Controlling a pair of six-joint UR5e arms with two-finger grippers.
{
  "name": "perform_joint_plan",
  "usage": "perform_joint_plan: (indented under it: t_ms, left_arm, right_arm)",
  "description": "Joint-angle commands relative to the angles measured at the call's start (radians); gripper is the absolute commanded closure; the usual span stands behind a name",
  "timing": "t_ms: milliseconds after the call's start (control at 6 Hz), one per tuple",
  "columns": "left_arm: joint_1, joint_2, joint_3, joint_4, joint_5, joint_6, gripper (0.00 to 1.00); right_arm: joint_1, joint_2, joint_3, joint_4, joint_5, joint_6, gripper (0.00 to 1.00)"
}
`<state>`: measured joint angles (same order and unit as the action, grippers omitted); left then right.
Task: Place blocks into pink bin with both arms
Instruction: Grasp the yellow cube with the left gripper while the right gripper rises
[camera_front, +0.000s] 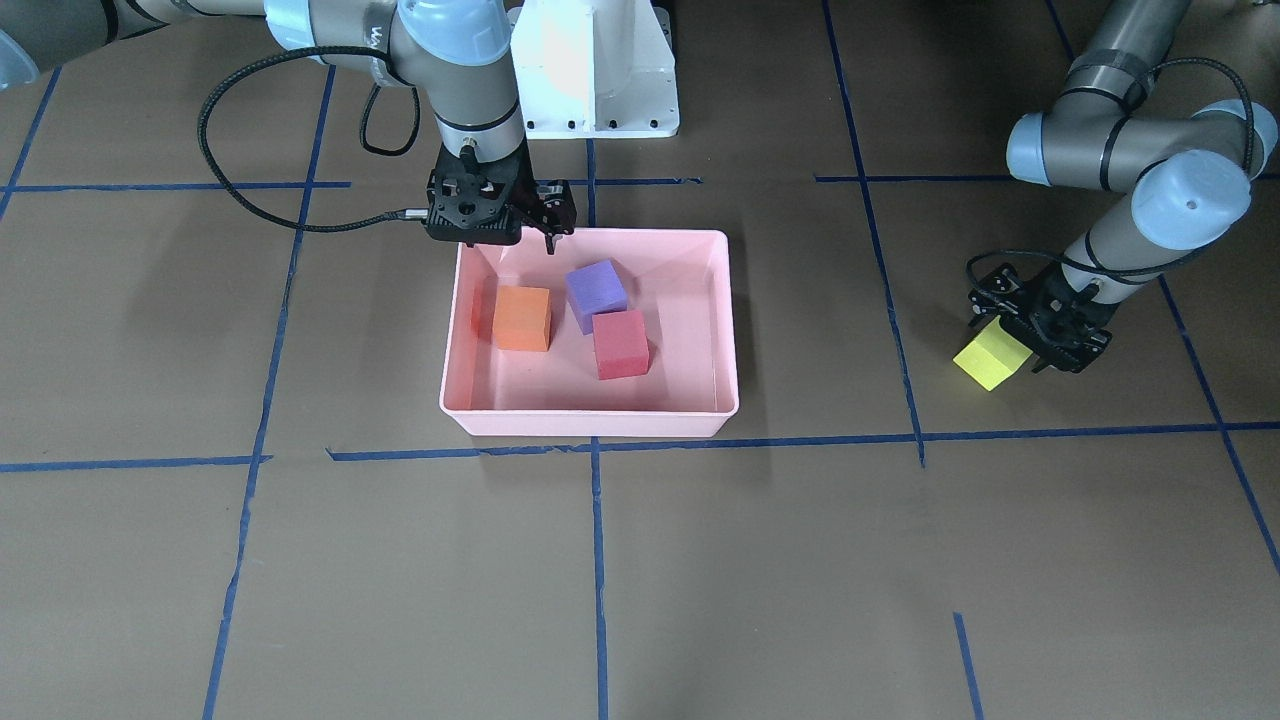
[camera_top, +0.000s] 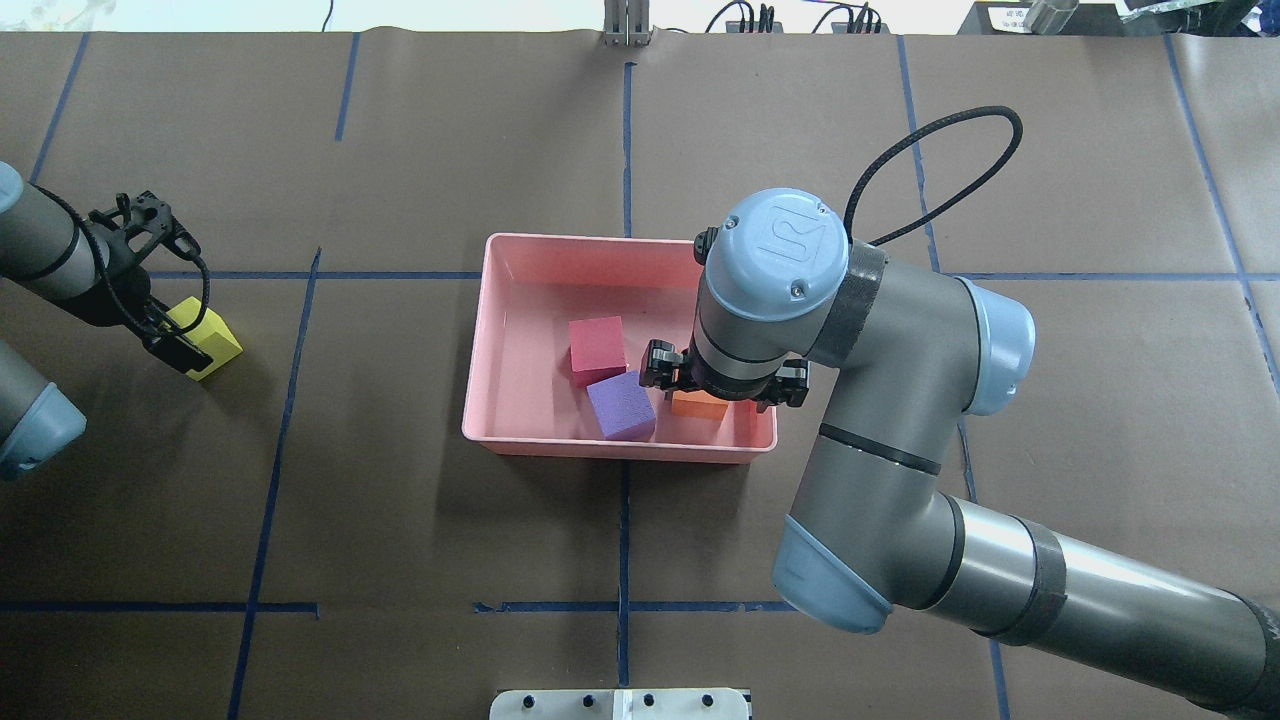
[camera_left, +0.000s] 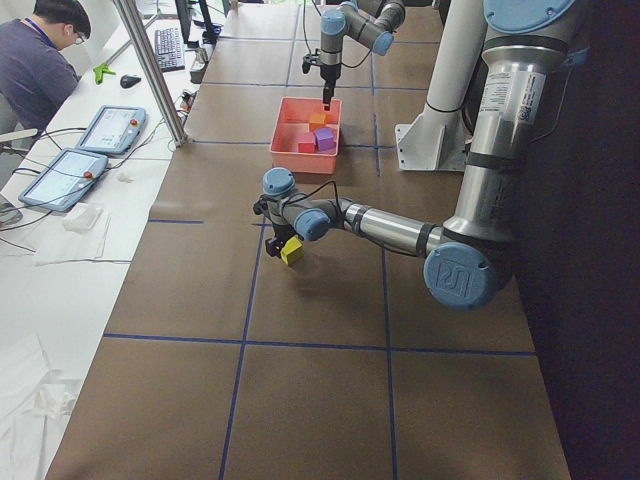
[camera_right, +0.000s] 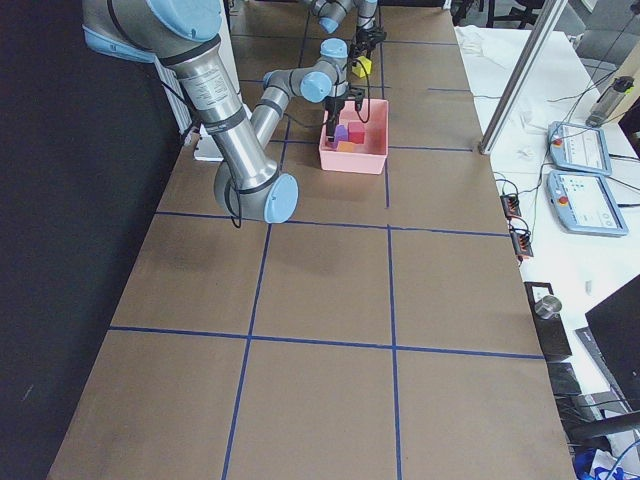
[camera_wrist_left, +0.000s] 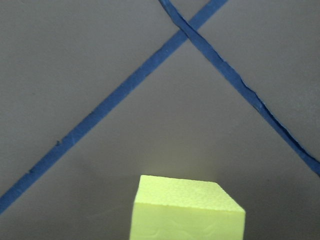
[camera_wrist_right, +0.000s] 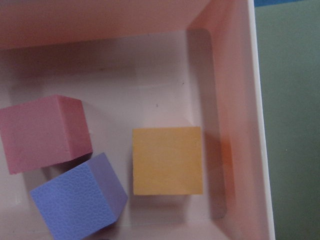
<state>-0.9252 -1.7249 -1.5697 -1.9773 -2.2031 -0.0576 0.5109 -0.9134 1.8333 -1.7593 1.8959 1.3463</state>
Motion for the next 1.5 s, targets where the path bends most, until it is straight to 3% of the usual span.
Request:
perform_joint_plan:
  t_ms: [0,167,500,833,1333]
  left_arm:
    - [0.016,-0.008,0.016,0.000,0.000,-0.002,0.23]
    - [0.016,-0.011,0.016,0.002,-0.001,-0.002,0.52]
    - [0.002,-0.045,-0.010,0.014,-0.061,-0.022,0.56]
    - [-0.020,-0.114,-0.053,0.024,-0.059,-0.245,0.56]
    - [-0.009,-0.359,-0.190,0.425,-0.049,-0.584,0.55]
  right_arm:
    - [0.000,-0.004,0.000,0.001,0.000,-0.007,0.00]
    - [0.000,-0.002,0.001,0.001,0.000,-0.007,0.00]
    - [0.027,-0.008,0.050,-0.003,0.006,-0.065,0.00]
    - [0.107,-0.037,0.064,-0.003,0.047,-0.183,0.00]
    - [0.324,-0.201,0.119,0.000,0.204,-0.569,0.00]
